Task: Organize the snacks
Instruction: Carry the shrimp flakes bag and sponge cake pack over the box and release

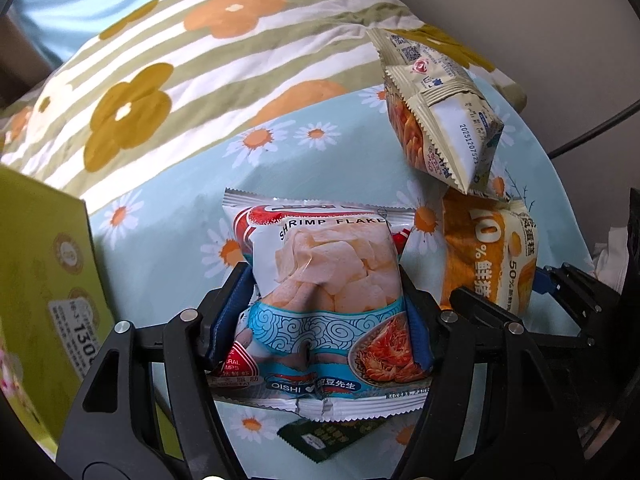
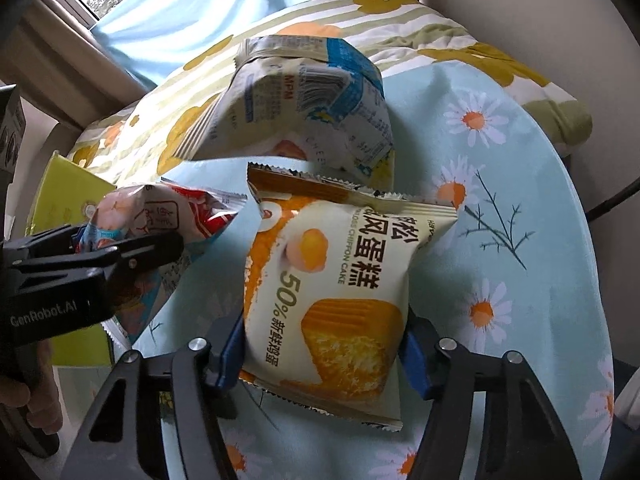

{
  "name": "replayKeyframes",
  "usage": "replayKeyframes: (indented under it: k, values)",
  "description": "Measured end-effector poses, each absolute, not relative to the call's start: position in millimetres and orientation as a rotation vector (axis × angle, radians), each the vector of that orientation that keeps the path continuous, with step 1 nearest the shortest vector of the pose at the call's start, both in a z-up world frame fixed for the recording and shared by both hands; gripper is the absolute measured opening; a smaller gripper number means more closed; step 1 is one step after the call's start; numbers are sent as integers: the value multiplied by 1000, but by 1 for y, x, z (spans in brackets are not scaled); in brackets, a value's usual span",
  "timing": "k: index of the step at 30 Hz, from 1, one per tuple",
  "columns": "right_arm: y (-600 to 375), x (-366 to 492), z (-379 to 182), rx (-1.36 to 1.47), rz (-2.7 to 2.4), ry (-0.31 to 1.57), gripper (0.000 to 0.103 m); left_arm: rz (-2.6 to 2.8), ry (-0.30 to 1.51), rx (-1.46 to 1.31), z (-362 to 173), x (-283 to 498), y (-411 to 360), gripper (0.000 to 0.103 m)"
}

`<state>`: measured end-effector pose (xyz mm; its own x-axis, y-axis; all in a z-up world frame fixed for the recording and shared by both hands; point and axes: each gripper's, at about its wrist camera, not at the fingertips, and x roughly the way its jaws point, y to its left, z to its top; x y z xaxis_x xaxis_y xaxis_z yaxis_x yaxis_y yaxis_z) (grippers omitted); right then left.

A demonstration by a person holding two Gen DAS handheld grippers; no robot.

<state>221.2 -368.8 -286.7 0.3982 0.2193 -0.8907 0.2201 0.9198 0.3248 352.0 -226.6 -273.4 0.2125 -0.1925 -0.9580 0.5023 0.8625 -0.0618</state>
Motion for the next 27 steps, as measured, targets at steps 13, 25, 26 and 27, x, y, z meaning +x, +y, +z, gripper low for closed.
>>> replayKeyframes:
  k: [13, 25, 26, 27]
  values:
    - [-353, 198, -192, 237, 101, 1042, 60, -393, 1093, 132, -174, 314, -182, 65]
    - [-250, 218, -106, 66, 329, 878, 60, -196, 901, 14, -83, 305, -43, 65]
    - [-235, 221, -102, 55, 343, 869, 60, -186, 900, 6, -82, 306, -32, 65]
    - [-224, 226, -101, 49, 352, 867, 60, -173, 901, -3, -82, 308, -18, 65]
